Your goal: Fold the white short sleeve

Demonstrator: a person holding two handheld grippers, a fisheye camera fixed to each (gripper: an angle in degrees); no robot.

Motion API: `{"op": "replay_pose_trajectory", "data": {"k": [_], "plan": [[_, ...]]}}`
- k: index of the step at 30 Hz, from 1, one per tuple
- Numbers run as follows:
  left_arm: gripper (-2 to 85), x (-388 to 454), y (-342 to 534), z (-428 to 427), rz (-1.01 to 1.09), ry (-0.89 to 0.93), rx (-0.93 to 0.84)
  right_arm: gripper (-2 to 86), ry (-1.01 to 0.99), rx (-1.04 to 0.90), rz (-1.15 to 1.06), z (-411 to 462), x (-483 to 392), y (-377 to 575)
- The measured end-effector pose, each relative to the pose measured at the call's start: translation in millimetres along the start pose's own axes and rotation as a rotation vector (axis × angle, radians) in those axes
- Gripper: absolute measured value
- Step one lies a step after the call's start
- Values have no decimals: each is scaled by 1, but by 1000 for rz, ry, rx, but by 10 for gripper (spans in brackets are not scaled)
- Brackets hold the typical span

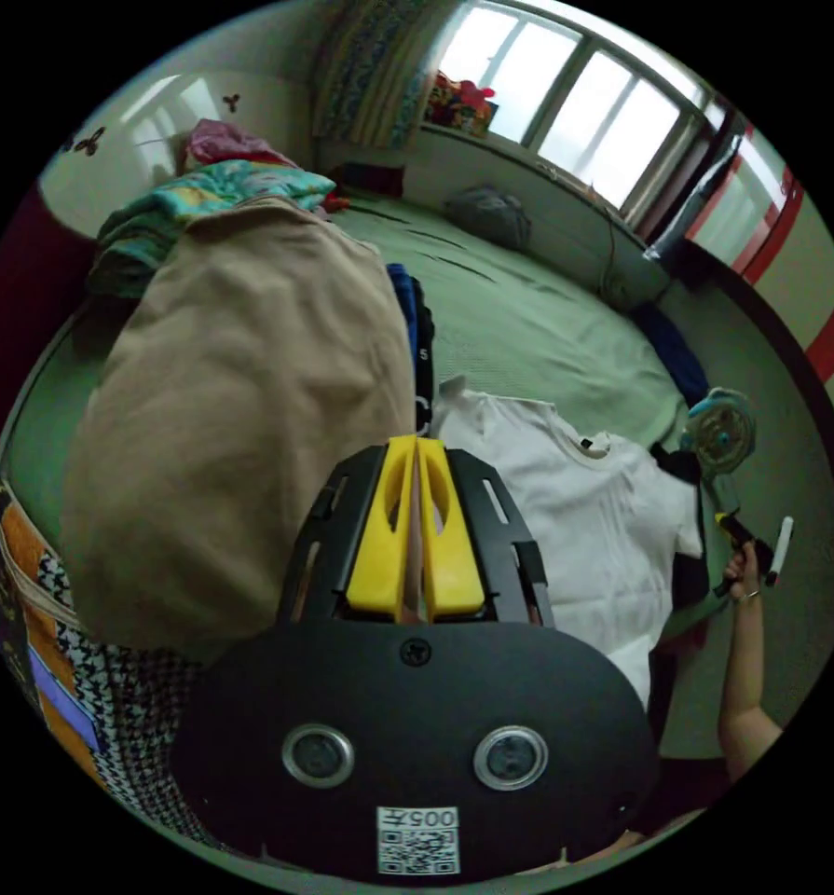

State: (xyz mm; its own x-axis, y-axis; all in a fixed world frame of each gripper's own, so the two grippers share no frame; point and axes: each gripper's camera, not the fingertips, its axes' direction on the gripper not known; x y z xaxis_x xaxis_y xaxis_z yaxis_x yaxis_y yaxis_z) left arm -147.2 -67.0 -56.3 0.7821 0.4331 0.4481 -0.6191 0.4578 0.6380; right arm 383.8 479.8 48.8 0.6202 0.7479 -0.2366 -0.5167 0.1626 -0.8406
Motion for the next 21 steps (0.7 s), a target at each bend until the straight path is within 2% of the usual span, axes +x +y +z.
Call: {"op": "replay_pose_trajectory", "data": {"k": [5,13,16,21], "plan": [[-6,22,29,6,48,0,-40,-9,-16,-31,-165,-12,-25,49],[-7,143,122,49,291,23,-303,-10,-153,-141,-445,-39,-138,172],[-7,180,157,63,303,71,-397,-10,-171,-166,-520,-48,-176,218],[-6,217,198,69,302,-27,-372,-10,-169,-173,-517,-60,-199,263]]}}
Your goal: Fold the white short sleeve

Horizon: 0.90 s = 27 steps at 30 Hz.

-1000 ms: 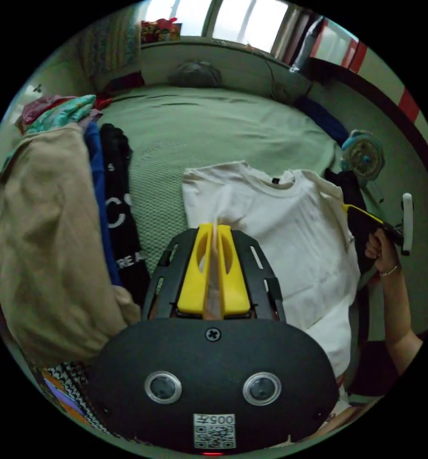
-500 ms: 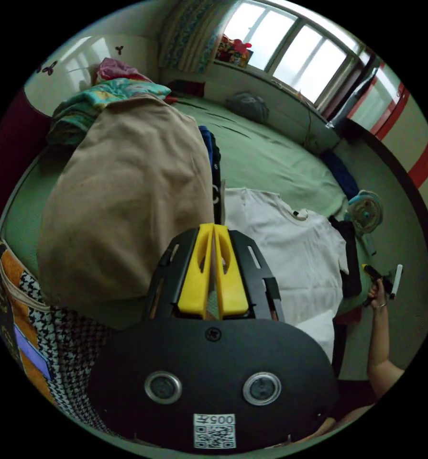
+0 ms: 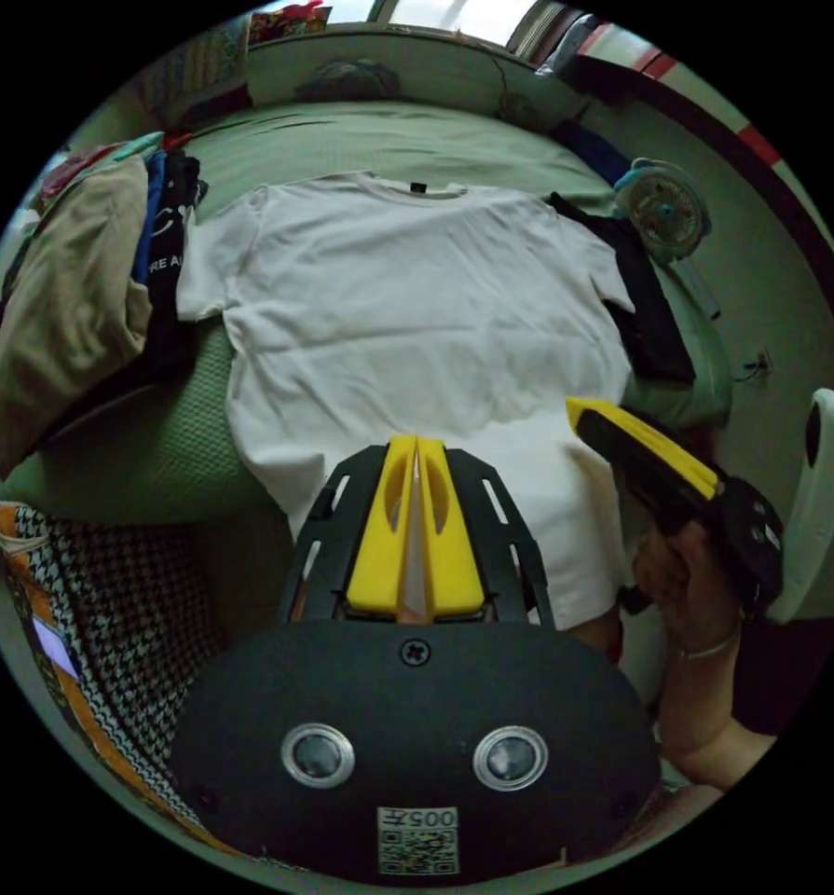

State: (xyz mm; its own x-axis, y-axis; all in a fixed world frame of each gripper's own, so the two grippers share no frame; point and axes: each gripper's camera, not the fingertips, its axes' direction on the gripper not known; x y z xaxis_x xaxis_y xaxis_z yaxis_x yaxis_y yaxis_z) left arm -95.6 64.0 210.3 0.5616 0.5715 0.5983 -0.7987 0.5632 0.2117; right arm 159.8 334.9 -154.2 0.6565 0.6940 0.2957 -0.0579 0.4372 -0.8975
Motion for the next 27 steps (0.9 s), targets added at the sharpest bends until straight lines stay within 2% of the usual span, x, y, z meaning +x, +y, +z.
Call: {"op": "replay_pose_trajectory", "data": {"k": [7,12,18,27], "plan": [[-4,57,15,25,33,-174,0,-10,195,-8,9,1,-36,17],[-5,94,26,36,69,-253,12,-10,169,-58,11,-1,-52,19],[-6,114,33,47,52,-198,21,-10,129,-62,26,-10,-77,28],[-5,147,38,65,42,-145,32,-10,274,-61,-29,-6,-118,38]]}}
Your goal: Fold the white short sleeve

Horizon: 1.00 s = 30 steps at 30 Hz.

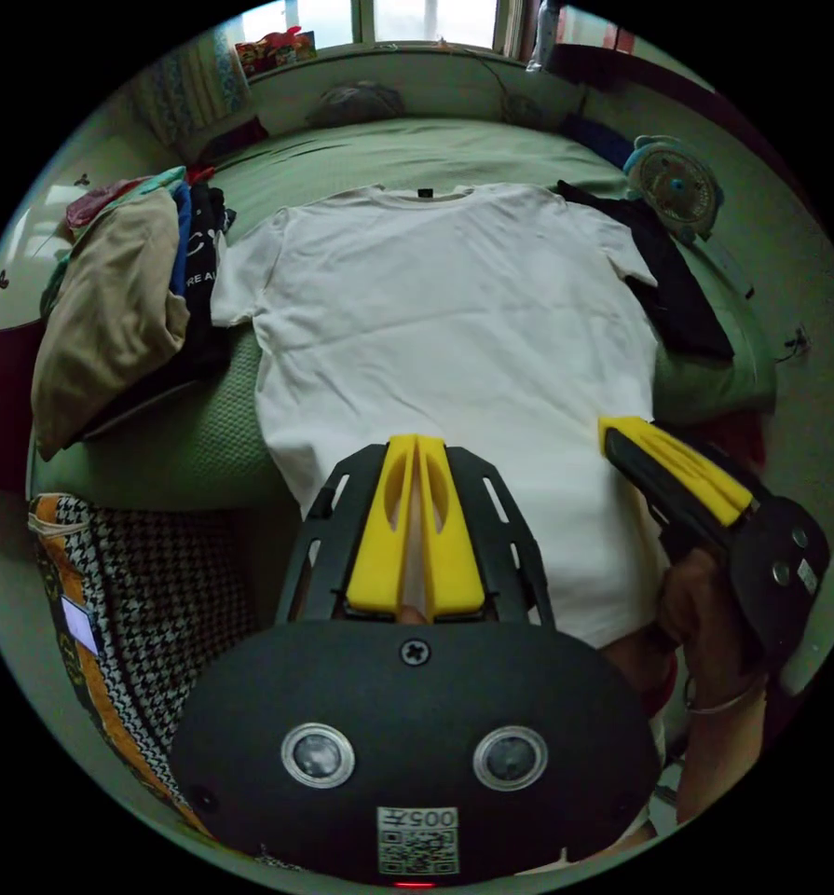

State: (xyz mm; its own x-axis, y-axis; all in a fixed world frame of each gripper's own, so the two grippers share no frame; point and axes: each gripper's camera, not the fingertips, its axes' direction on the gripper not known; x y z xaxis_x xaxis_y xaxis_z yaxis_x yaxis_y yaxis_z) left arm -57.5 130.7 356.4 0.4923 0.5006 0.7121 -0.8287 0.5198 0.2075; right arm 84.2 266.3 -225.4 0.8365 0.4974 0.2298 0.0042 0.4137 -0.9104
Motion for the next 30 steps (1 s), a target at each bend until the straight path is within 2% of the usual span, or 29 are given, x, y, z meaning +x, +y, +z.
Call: {"op": "replay_pose_trajectory", "data": {"k": [2,6,14,30], "plan": [[-5,11,-1,4,17,-15,-7,-10,119,30,-61,0,-15,3],[-5,38,-2,11,53,-78,-23,-10,184,40,-113,0,-30,7],[-4,59,-4,27,30,-51,-45,-11,-35,33,-15,-6,-14,10],[-6,81,-15,50,61,-9,-84,-9,-58,16,-8,-10,-17,22]]}}
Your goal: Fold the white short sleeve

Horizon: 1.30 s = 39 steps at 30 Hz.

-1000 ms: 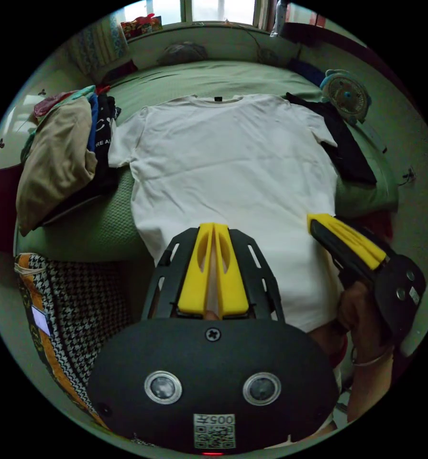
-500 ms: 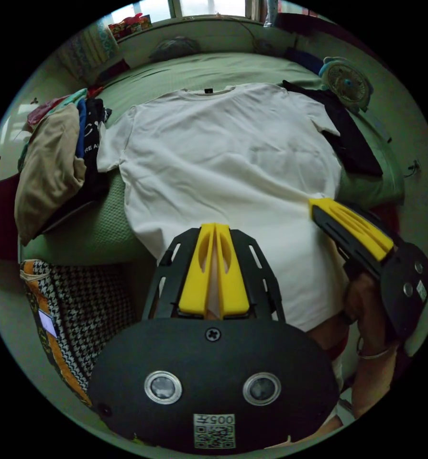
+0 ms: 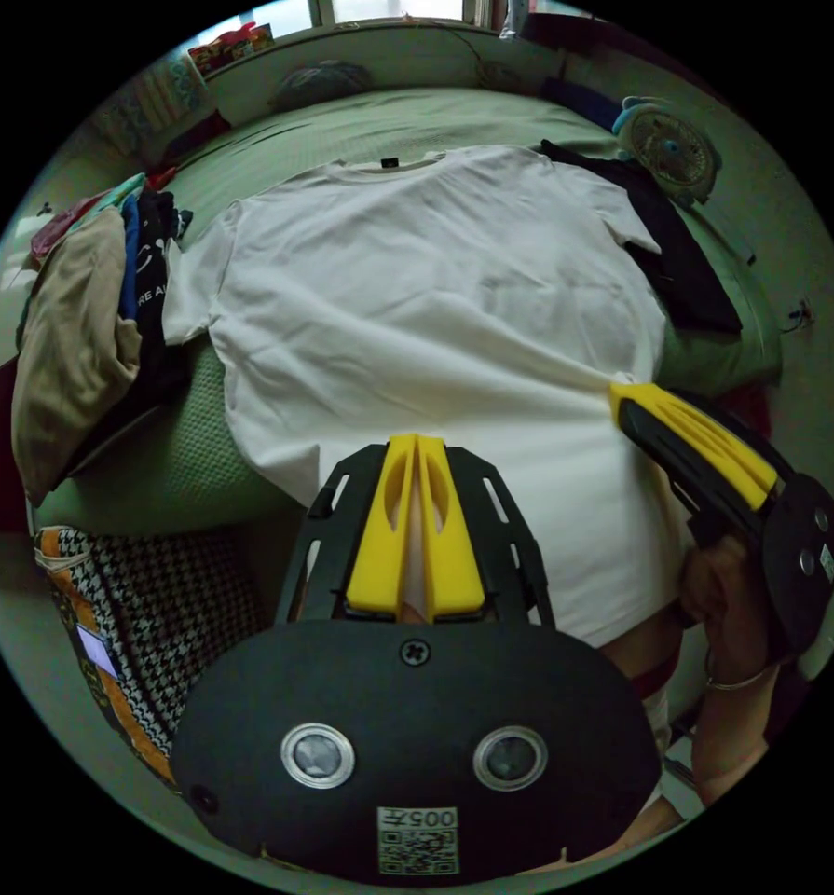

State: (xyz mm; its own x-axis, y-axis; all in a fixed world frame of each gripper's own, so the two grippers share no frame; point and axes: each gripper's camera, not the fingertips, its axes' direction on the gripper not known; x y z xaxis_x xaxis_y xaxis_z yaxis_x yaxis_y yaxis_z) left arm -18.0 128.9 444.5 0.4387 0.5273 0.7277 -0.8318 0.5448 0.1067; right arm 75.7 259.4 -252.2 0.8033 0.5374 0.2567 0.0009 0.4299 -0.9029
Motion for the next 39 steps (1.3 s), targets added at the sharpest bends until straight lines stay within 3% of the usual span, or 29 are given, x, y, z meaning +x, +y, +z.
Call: {"op": "replay_pose_trajectory", "data": {"k": [39], "plan": [[-5,-13,-13,11,-14,-6,1,-9,-28,4,1,-4,11,14]]}}
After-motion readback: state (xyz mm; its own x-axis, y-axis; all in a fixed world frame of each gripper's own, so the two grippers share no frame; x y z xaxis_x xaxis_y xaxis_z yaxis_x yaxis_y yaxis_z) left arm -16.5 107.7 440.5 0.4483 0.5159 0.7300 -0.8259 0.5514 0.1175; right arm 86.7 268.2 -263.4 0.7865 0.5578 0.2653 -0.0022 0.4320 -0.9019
